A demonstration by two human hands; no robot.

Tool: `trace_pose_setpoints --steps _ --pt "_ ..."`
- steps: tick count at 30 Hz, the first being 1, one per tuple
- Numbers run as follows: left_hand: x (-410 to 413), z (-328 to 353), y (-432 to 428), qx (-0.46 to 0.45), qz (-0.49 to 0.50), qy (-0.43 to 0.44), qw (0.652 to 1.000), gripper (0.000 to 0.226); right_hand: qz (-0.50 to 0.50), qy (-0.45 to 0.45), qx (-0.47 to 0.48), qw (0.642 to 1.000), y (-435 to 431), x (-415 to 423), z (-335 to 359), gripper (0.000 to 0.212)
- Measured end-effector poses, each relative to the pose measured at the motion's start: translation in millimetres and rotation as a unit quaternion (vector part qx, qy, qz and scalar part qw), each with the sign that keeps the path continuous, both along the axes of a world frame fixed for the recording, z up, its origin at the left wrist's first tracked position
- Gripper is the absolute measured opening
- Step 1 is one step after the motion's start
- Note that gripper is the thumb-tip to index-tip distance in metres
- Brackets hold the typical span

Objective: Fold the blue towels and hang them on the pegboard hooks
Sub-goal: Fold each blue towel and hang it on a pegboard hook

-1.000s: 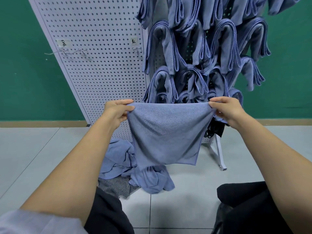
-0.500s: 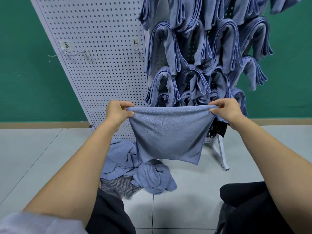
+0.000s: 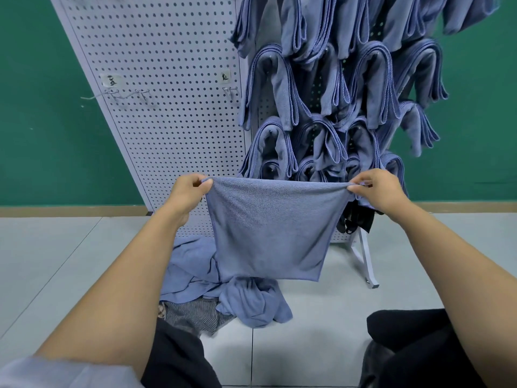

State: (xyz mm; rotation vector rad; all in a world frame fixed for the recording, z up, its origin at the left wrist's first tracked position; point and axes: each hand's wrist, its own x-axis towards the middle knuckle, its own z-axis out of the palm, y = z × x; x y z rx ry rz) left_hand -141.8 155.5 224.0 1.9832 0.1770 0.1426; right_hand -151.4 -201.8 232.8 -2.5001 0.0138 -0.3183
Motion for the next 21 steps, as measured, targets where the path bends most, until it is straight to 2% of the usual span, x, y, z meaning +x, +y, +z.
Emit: trace_pose_setpoints --steps 1,3,5,7,9,14,18,21 --pt "-1 2 1 -0.047 -0.006 0.015 0.999 0.022 0.009 0.005 0.046 0.999 1 -3 3 0.014" --pt "-3 5 2 -0.151 -0.025 0.037 0.988 0.022 0.031 0.035 0.219 0.975 2 -7 8 0.010" --pt "-3 7 3 -0.257 -0.014 0.056 0.965 0.019 0.046 0.080 0.397 0.913 4 -6 11 0.014" --pt "-3 8 0 -0.325 0.026 0.089 0.941 0.016 0.025 0.104 0.483 0.869 8 -3 14 0.016" --pt "-2 11 -11 -0.356 0.048 0.121 0.925 0.015 -0.004 0.106 0.508 0.855 17 1 18 0.019" --pt "-7 28 -61 -0.352 0.025 0.082 0.932 0.007 0.043 0.097 0.464 0.879 56 1 29 0.007" --pt "-14 35 -96 -0.292 -0.028 0.043 0.955 0.014 0.075 0.071 0.419 0.902 88 -6 33 0.010" --pt "-19 36 -109 -0.264 -0.033 0.019 0.964 0.017 0.087 0.059 0.419 0.902 98 -11 33 0.006"
